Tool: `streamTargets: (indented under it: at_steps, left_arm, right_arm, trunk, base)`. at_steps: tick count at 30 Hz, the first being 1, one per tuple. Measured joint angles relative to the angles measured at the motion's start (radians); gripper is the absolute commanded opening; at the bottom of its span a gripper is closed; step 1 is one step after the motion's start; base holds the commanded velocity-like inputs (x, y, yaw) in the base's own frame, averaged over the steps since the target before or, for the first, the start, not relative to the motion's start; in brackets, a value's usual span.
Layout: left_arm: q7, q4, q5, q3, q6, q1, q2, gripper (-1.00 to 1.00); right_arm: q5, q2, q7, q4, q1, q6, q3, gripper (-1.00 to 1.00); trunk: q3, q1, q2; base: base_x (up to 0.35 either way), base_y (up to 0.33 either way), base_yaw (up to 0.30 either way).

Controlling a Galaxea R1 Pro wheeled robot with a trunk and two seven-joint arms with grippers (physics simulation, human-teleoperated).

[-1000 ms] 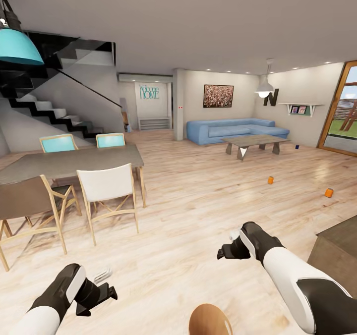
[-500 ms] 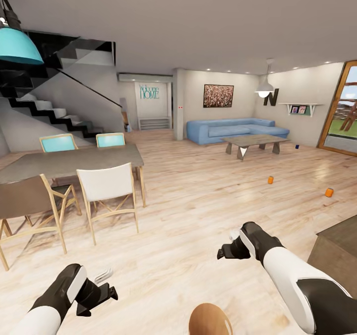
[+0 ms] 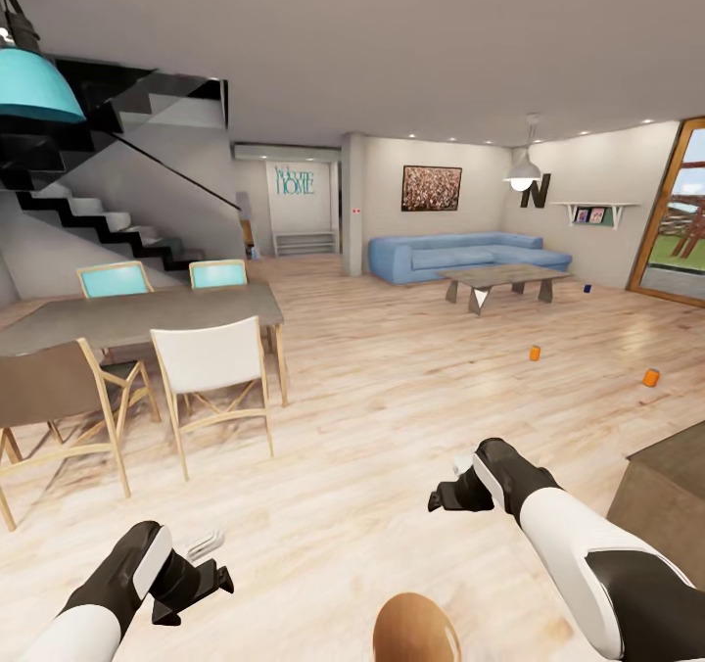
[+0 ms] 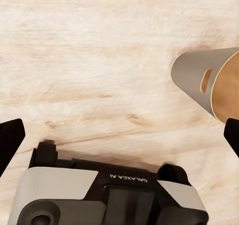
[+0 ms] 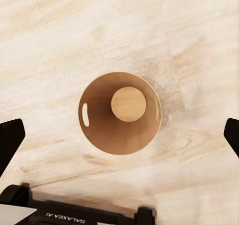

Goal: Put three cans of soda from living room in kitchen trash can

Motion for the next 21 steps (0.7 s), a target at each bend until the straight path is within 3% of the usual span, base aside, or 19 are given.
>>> streamTargets:
  at_steps: [21]
  left_arm:
    - [-0.006,-0.001,0.001,-0.001,0.000,-0.005,-0.002,1.00]
  right_arm:
    - [0.002,-0.012,0.000,0.000,0.000,-0.004,-0.003,1.00]
  trunk:
    - [-0.066,0.080,-0.147]
  base:
    - [0.000,0.000,0.000]
